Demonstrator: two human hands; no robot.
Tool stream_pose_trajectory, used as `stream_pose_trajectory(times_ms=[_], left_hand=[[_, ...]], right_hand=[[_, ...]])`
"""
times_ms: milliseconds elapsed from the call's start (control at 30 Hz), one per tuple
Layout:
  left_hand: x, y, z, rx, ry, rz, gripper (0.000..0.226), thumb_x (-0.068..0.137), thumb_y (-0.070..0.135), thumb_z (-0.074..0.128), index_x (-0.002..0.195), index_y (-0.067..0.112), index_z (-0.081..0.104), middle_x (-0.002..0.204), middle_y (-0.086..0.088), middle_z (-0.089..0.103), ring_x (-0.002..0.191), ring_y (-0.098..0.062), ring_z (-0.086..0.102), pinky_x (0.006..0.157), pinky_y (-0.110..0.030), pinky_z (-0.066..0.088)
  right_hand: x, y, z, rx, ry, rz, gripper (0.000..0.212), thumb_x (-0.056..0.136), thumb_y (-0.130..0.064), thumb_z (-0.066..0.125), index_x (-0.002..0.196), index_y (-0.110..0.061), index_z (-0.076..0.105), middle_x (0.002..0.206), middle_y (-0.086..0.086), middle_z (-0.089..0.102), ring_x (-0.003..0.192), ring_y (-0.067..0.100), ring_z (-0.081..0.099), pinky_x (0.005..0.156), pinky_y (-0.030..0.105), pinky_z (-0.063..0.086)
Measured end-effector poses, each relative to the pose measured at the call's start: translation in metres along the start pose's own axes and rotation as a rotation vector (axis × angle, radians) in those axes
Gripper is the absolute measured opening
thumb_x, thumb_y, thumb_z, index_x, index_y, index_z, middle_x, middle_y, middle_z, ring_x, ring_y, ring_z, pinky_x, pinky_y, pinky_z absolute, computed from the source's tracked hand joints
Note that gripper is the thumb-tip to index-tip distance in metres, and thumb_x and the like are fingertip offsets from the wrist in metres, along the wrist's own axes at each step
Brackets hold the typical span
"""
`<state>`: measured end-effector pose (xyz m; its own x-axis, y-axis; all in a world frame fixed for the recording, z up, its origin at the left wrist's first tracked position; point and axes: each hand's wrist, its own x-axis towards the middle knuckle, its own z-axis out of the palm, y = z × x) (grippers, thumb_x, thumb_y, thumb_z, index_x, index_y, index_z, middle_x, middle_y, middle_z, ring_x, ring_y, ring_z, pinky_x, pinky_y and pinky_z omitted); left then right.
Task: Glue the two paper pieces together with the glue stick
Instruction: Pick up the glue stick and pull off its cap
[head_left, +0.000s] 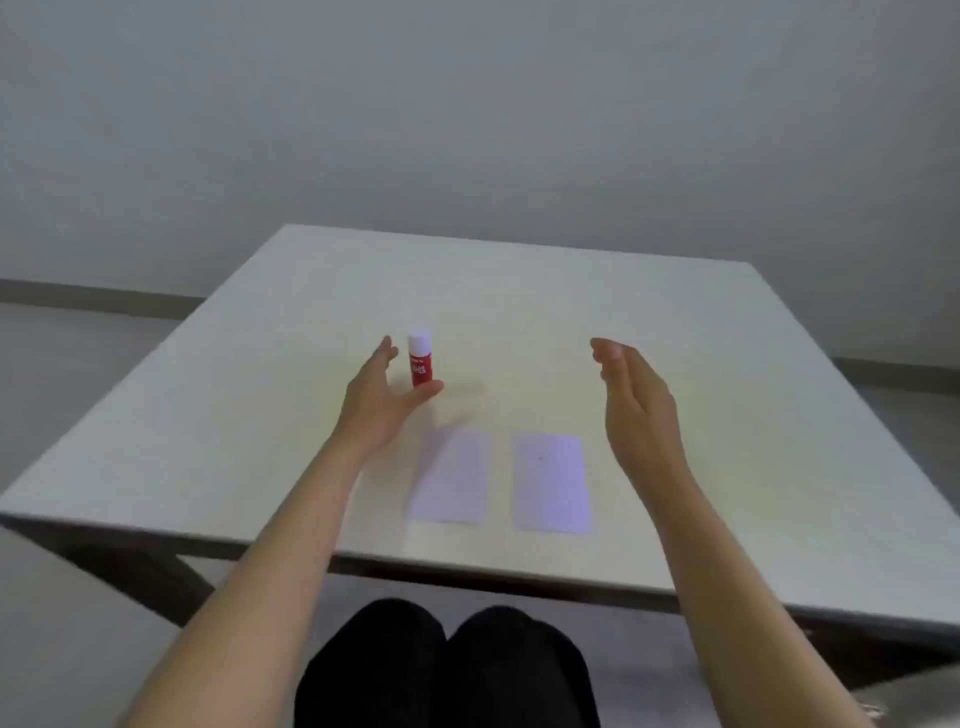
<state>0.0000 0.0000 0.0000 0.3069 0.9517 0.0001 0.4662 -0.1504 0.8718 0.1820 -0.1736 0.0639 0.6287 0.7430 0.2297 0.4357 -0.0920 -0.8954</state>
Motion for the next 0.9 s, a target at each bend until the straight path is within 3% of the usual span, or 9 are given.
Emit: stream_pose_trajectory(times_ms=[67,133,200,300,433,567,733,867,900], left_hand=[[-0.003,0.009,0.003,-0.025,0.026,0.040,0.060,0.078,0.032,0.075,0.130,0.014,0.051,0.129,0.002,0.058,0.123,-0.016,0.051,0.093,-0.015,0.035],[-0.007,0.015,0.012,-0.014,0.071,0.088,0.019,0.079,0.026,0.073,0.088,0.016,0.059,0.086,0.006,0.064,0.087,-0.017,0.058,0.064,-0.008,0.037],[-0.004,0.015,0.018,-0.057,0.121,0.075,0.019,0.080,0.022,0.069,0.074,0.010,0.056,0.070,-0.005,0.063,0.069,-0.021,0.051,0.059,-0.016,0.036],[-0.003,0.020,0.017,-0.093,0.184,0.070,0.016,0.080,0.020,0.068,0.081,0.004,0.065,0.076,-0.018,0.069,0.068,-0.024,0.055,0.063,-0.032,0.040],[-0.006,0.038,0.011,0.051,0.078,0.294,0.034,0.080,0.015,0.071,0.114,0.021,0.067,0.081,0.002,0.057,0.071,-0.014,0.053,0.063,-0.016,0.038],[-0.020,0.057,0.008,0.306,0.020,0.581,0.050,0.080,0.009,0.071,0.127,0.021,0.060,0.094,0.007,0.046,0.083,-0.016,0.057,0.078,-0.025,0.047],[-0.039,0.070,0.009,0.391,-0.033,0.776,0.042,0.081,0.006,0.070,0.121,0.015,0.064,0.091,-0.001,0.055,0.081,-0.022,0.061,0.072,-0.039,0.054],[-0.045,0.071,0.005,0.423,-0.040,0.777,0.025,0.081,0.011,0.070,0.106,0.015,0.070,0.088,-0.001,0.057,0.077,-0.022,0.063,0.066,-0.041,0.053],[-0.046,0.070,0.004,0.426,-0.037,0.777,0.023,0.082,0.012,0.069,0.105,0.016,0.070,0.088,-0.001,0.057,0.076,-0.022,0.062,0.065,-0.041,0.053]], right_hand=[[-0.008,-0.004,-0.004,0.028,-0.004,0.031,0.043,0.100,-0.039,0.030,0.129,-0.020,0.055,0.129,-0.003,0.058,0.119,0.013,0.052,0.092,0.023,0.034],[-0.019,-0.001,-0.007,0.010,-0.013,-0.001,0.043,0.099,-0.040,0.030,0.129,-0.021,0.055,0.129,-0.005,0.058,0.118,0.010,0.052,0.091,0.022,0.034],[-0.021,0.003,-0.008,0.003,-0.019,-0.005,0.043,0.098,-0.042,0.030,0.129,-0.023,0.055,0.127,-0.008,0.057,0.116,0.008,0.051,0.087,0.019,0.034],[-0.023,0.008,-0.011,0.016,-0.028,-0.006,0.040,0.097,-0.041,0.034,0.126,-0.026,0.057,0.123,-0.011,0.057,0.109,0.006,0.052,0.080,0.014,0.036],[-0.014,0.007,0.002,-0.081,-0.033,-0.024,0.029,0.094,-0.029,0.053,0.122,-0.026,0.059,0.116,-0.005,0.061,0.090,0.010,0.060,0.073,0.019,0.041],[0.004,-0.014,0.023,0.035,-0.117,0.162,0.045,0.089,-0.056,0.044,0.123,-0.027,0.055,0.099,0.002,0.070,0.069,0.015,0.069,0.058,0.023,0.045],[0.013,-0.027,0.036,-0.030,-0.221,0.252,0.063,0.089,-0.063,0.038,0.073,-0.008,0.065,0.043,0.005,0.062,0.029,0.015,0.051,0.045,0.024,0.042],[0.010,-0.015,0.028,0.101,-0.397,0.152,0.015,0.090,-0.023,0.060,0.095,-0.008,0.060,0.083,0.008,0.065,0.048,0.015,0.062,0.048,0.025,0.050],[0.009,-0.014,0.025,0.122,-0.441,0.136,0.020,0.088,-0.021,0.064,0.105,-0.013,0.058,0.096,0.007,0.063,0.057,0.015,0.066,0.050,0.024,0.051]])
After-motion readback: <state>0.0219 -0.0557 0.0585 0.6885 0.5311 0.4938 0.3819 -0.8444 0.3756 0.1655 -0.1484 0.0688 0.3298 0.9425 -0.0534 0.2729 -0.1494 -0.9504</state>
